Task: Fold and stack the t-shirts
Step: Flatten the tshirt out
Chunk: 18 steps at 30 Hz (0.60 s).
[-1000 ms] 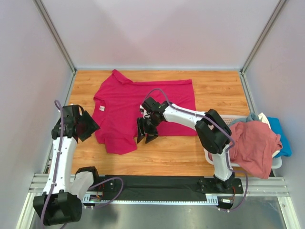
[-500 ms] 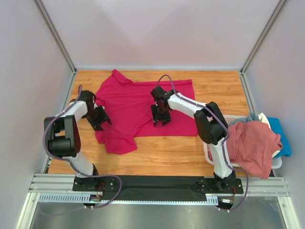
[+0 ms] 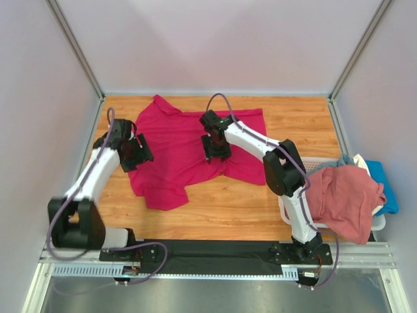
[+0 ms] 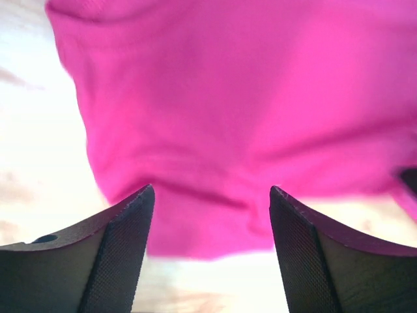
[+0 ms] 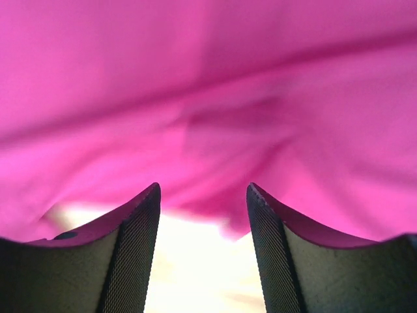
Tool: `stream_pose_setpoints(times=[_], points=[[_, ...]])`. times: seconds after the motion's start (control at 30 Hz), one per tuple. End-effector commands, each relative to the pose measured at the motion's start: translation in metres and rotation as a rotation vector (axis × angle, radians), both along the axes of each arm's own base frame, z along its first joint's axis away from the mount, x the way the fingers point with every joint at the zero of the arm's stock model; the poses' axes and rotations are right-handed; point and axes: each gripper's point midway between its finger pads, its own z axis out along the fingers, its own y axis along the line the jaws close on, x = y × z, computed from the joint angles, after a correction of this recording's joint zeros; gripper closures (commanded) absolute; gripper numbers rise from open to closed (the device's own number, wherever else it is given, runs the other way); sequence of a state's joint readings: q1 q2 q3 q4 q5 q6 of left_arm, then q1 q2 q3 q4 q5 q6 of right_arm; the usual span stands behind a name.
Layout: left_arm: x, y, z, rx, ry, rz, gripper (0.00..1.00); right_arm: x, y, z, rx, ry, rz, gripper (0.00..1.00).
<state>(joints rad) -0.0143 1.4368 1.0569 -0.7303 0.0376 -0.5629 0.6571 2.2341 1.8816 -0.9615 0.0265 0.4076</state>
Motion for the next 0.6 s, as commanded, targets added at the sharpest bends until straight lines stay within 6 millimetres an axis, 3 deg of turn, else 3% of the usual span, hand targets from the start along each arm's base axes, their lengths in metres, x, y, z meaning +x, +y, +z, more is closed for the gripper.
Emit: stream_pose_setpoints(times=[0.0,0.03,0.1,0.13,0.17,0.23,0.27,0.37,0.57], points=[[-0.043,0.004,0.029,0.072,-0.083,0.049,0.23,-0.053,0.066,0.073,0.126,-0.111,0.161,0.42],[-0.058,0.006,0.023,0.074,-0.066,0.062,0.23,-0.062,0.081,0.078,0.155,-0.120,0.166,0.43],[-0.070,0.014,0.039,0.096,-0.141,0.102,0.24,-0.102,0.122,0.077,0.237,-0.077,0.256,0.48],[-0.078,0.019,0.043,0.119,-0.146,0.120,0.24,-0.111,0.140,0.078,0.282,-0.074,0.273,0.58],[-0.082,0.028,0.055,0.152,-0.197,0.144,0.24,-0.133,0.157,0.067,0.293,-0.037,0.314,0.62],[-0.087,0.033,0.067,0.180,-0.227,0.143,0.24,-0.153,0.179,0.063,0.345,0.006,0.341,0.70],[-0.089,0.036,0.074,0.194,-0.241,0.150,0.24,-0.169,0.190,0.052,0.345,0.031,0.363,0.74],[-0.092,0.034,0.087,0.181,-0.257,0.146,0.25,-0.185,0.208,0.033,0.352,0.048,0.380,0.72],[-0.101,0.027,0.093,0.129,-0.275,0.152,0.26,-0.182,0.216,-0.007,0.296,0.046,0.387,0.71]])
